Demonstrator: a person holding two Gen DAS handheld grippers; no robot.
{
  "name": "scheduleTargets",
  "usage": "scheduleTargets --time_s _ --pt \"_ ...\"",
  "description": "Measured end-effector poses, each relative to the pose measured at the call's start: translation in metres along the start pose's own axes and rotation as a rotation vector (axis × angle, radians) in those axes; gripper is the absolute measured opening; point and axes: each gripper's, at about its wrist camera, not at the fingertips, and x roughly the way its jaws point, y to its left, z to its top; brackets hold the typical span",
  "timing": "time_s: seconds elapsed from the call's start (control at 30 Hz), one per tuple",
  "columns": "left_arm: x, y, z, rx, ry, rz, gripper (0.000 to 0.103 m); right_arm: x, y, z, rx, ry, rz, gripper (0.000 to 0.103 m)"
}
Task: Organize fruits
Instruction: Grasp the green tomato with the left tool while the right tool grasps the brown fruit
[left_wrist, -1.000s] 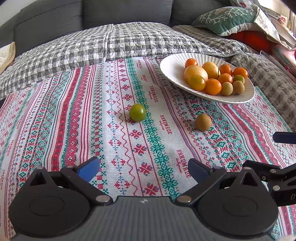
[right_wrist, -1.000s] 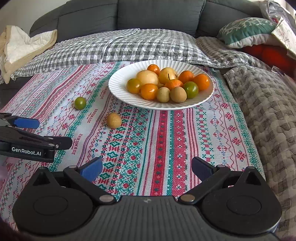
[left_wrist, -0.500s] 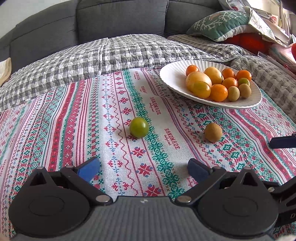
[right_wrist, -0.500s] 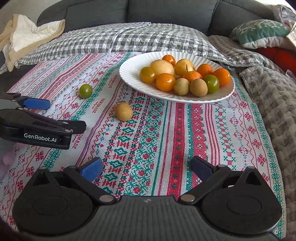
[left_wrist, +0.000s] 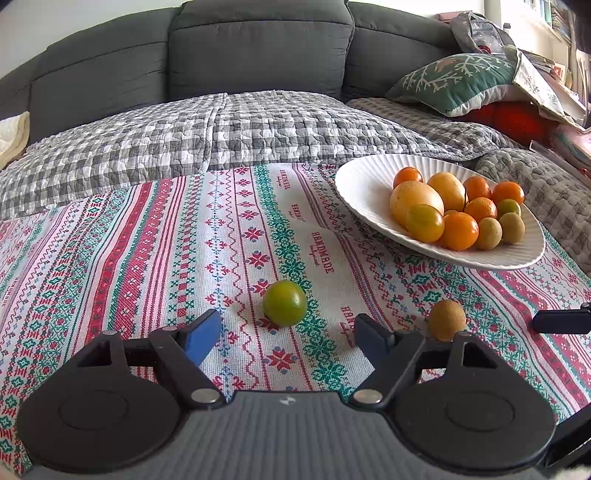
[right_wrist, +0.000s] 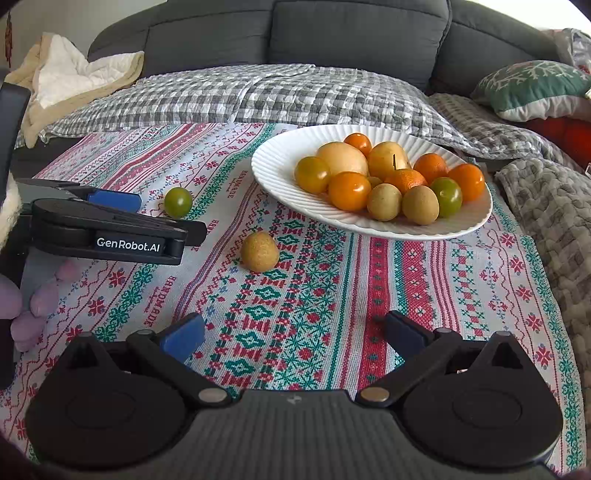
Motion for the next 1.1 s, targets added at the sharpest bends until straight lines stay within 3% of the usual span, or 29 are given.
scheduleTargets --time_s 0.27,0.43,0.6,0.8,1.1 --pt "0.004 0.004 0.003 -0.022 -0.006 -0.004 0.047 0.004 -0.001 0.003 0.01 -0.015 0.008 0.103" --pt "0.004 0.006 0.004 -0.039 0.002 -0.003 0.022 0.005 0.0 0.004 0.011 -0.023 0.015 0.103" --pt "0.002 0.006 0.005 -0.049 0.021 -0.005 0.022 0.007 0.001 0.007 0.014 -0.034 0.026 0.101" --pt "0.0 0.005 0.006 -0.049 0.047 -0.007 0.022 0.011 0.003 0.013 0.012 -0.043 0.037 0.09" --pt "-0.003 0.003 0.005 -0.034 0.064 -0.005 0.022 0.016 0.004 0.02 0.017 -0.042 0.043 0.051"
